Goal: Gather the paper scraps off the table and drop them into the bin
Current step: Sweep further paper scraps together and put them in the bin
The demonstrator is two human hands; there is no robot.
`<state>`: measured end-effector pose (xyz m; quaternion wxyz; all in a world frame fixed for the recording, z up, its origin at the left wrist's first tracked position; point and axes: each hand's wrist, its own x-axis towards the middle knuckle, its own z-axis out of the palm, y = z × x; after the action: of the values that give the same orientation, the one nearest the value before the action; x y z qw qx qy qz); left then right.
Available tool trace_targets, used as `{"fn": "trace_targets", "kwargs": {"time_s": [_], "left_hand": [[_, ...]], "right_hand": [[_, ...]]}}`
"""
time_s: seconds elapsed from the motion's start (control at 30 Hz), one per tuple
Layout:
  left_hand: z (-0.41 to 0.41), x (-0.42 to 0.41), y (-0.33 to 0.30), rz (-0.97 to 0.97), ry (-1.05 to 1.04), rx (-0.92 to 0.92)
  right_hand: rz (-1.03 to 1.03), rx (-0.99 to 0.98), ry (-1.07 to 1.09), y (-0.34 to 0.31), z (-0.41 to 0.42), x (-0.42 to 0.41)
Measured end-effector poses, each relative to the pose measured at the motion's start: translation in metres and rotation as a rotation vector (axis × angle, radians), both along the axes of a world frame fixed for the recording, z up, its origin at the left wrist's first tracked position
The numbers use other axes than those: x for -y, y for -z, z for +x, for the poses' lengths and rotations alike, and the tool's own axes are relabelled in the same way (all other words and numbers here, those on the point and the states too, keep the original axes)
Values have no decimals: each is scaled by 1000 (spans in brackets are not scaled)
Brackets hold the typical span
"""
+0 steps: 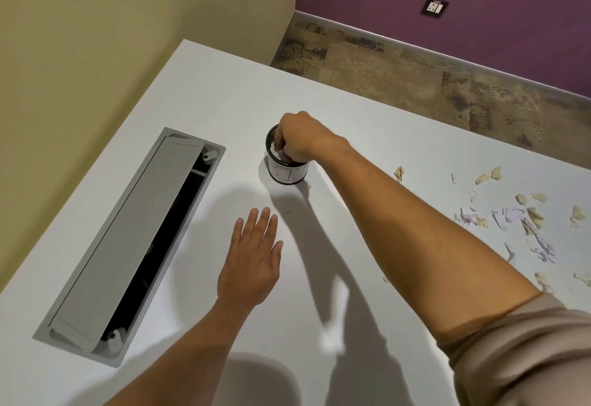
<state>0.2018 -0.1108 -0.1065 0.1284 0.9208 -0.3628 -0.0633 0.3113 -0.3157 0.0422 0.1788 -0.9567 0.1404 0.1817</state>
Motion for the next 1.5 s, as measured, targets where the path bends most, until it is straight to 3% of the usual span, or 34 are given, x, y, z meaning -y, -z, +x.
{"fn": "trace_targets", "kwargs": {"time_s": [0.17,0.33,0.47,0.53,0.73,0.97,1.1,1.37,1.5], "left_hand": [[0,-1,2,1,-1,-4],[0,0,3,-11,2,-7],[0,-1,4,-14,3,-3],[1,-1,4,-9,3,1],[1,-1,4,-1,2,-2],[1,-1,2,-16,3,-5],[0,0,1,-12,1,1],[0,-1,2,-22,-3,-8],[0,-1,3,-14,-1,-4]], "right_hand": [[140,304,161,-16,-21,4],[345,626,496,-9,-57,10],[460,618,837,28,-87,12],[437,558,879,48,-98,8],[247,290,456,99,-108,-12],[154,310,189,106,-110,-37],[104,381,143,105,-120,-48],[-45,309,108,101,-132,-54],[59,293,208,96,-129,-52]]}}
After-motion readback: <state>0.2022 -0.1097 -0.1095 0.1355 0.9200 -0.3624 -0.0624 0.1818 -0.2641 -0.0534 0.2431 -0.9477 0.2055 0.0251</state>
